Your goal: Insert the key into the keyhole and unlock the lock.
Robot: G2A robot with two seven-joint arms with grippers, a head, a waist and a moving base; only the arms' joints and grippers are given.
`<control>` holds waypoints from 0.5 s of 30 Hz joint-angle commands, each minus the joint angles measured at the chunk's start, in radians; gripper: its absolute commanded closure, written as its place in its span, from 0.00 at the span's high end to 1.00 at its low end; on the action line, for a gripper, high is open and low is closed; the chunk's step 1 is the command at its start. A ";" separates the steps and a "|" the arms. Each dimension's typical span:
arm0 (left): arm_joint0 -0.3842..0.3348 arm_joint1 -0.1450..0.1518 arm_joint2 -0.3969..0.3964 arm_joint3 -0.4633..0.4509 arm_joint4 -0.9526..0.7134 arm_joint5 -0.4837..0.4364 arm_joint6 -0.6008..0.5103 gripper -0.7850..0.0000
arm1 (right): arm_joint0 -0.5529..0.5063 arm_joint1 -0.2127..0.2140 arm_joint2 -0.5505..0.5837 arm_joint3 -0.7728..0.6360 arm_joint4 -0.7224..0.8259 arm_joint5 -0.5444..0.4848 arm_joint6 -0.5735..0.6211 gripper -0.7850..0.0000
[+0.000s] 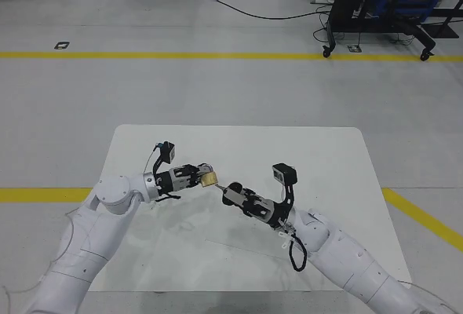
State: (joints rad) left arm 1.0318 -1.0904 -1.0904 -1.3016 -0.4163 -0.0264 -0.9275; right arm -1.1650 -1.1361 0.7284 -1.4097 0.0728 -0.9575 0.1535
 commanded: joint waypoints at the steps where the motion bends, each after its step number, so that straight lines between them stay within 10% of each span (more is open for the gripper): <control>1: -0.018 -0.007 0.013 0.006 -0.025 0.033 0.016 0.00 | -0.021 0.002 -0.005 -0.035 0.076 0.148 0.031 0.00; 8: -0.065 -0.028 0.049 0.053 -0.080 0.093 0.048 0.00 | -0.160 0.033 0.060 -0.262 0.234 0.527 0.055 0.00; 15: -0.067 -0.029 0.035 0.062 -0.062 0.056 0.085 0.00 | -0.233 0.047 0.110 -0.375 0.198 0.617 0.003 0.00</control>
State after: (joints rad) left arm 0.9646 -1.1195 -1.0555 -1.2392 -0.4764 0.0290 -0.8413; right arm -1.3999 -1.0889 0.8390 -1.7891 0.2696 -0.3382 0.1554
